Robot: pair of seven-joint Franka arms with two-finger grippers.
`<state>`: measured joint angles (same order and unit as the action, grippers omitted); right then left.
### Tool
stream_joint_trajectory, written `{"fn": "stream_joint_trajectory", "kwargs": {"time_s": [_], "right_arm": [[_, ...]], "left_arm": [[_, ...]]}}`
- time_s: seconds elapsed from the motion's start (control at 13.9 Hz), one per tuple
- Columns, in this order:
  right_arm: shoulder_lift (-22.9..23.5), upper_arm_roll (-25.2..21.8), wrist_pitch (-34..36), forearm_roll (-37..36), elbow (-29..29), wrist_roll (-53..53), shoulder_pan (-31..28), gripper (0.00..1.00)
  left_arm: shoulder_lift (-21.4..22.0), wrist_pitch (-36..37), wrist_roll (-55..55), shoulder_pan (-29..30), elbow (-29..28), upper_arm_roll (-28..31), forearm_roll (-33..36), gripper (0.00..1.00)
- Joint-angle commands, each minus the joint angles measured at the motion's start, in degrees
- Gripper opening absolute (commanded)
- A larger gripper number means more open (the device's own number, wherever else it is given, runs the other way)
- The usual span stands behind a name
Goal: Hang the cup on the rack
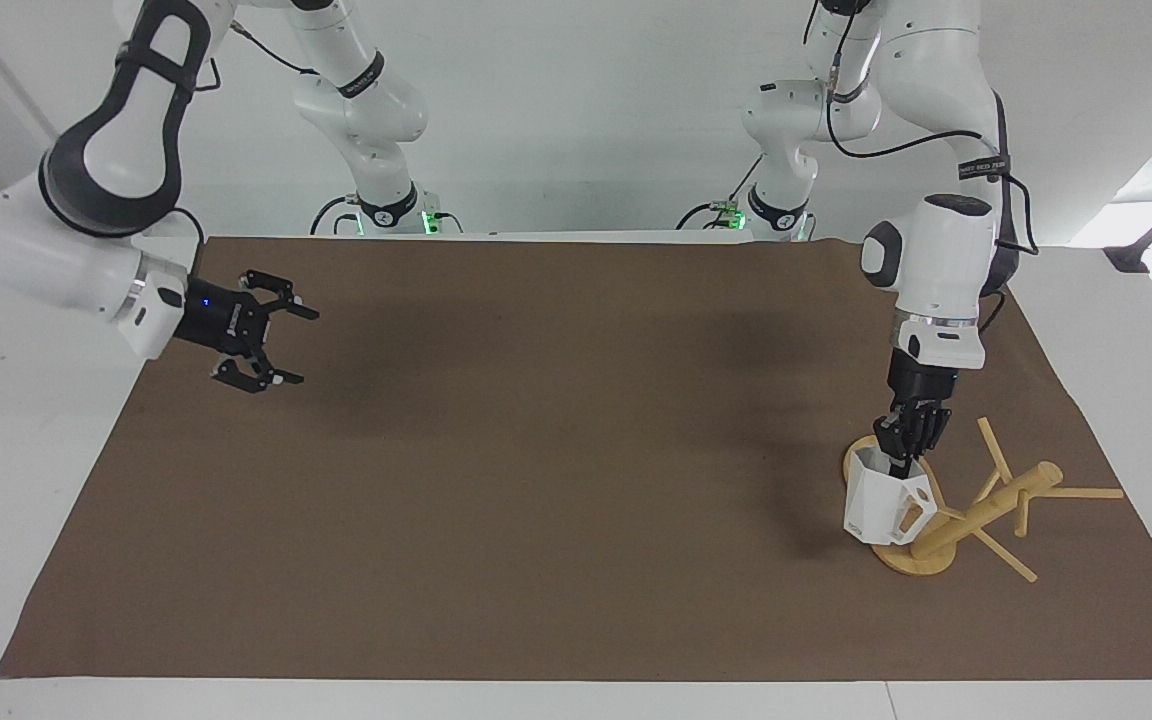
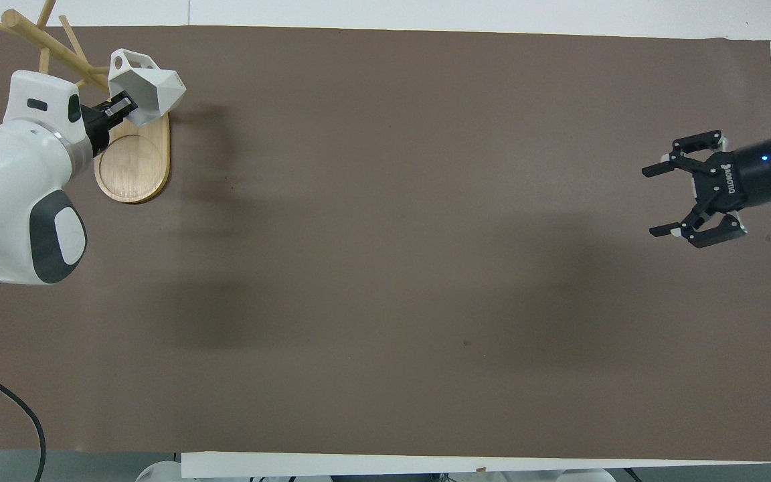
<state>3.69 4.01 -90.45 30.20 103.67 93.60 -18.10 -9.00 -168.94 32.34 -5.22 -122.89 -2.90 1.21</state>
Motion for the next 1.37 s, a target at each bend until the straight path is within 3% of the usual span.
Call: {"fn": "stream_joint_trajectory", "kwargs": {"time_s": [0.0, 0.29, 0.36, 0.43, 0.5, 0.65, 0.79, 1.01, 1.29], "right_arm": [[-6.1, 1.1, -0.3, -9.2, 0.7, -12.6, 1.2, 1.00], [-6.8, 1.5, 6.0, -19.8, -5.7, -39.3, 6.8, 1.00], [-6.3, 1.3, 7.5, -22.5, -7.9, -44.4, 8.2, 1.00], [-5.5, 0.5, 9.3, -26.1, -10.4, -48.6, 10.4, 1.00], [-4.8, -2.2, 9.8, -28.6, -11.6, -53.3, 13.9, 1.00], [-4.5, -6.6, 10.6, -29.2, -12.4, -65.3, 18.2, 1.00], [-4.9, -7.3, 11.9, -30.1, -12.3, -73.2, 19.6, 1.00], [-6.3, -11.5, 12.6, -31.5, -10.2, -80.9, 21.3, 1.00], [-6.4, -16.9, 13.5, -31.2, -10.0, -86.5, 22.6, 1.00]], "left_arm": [[1.5, -1.7, -0.8, 1.3, -1.4, -0.3, 0.3, 0.00], [1.7, -2.5, -0.8, 2.5, -2.3, -0.3, 0.2, 0.00], [1.8, -1.9, -0.7, 2.4, -2.2, -0.3, 0.2, 0.10], [1.8, -1.8, -0.7, 2.4, -2.3, -0.2, 0.1, 0.29], [1.8, -1.1, -0.9, 2.6, -1.9, -0.1, 0.1, 0.41], [1.6, 1.6, -0.9, 2.7, 0.0, 0.0, 0.1, 0.59], [1.2, 15.0, -1.5, 2.9, 6.5, 0.1, 0.2, 0.90], [2.0, 32.7, -4.1, 4.1, 13.7, 0.2, 0.2, 0.99], [5.7, 55.1, -16.6, 5.4, 21.0, 1.4, 0.5, 0.99]]}}
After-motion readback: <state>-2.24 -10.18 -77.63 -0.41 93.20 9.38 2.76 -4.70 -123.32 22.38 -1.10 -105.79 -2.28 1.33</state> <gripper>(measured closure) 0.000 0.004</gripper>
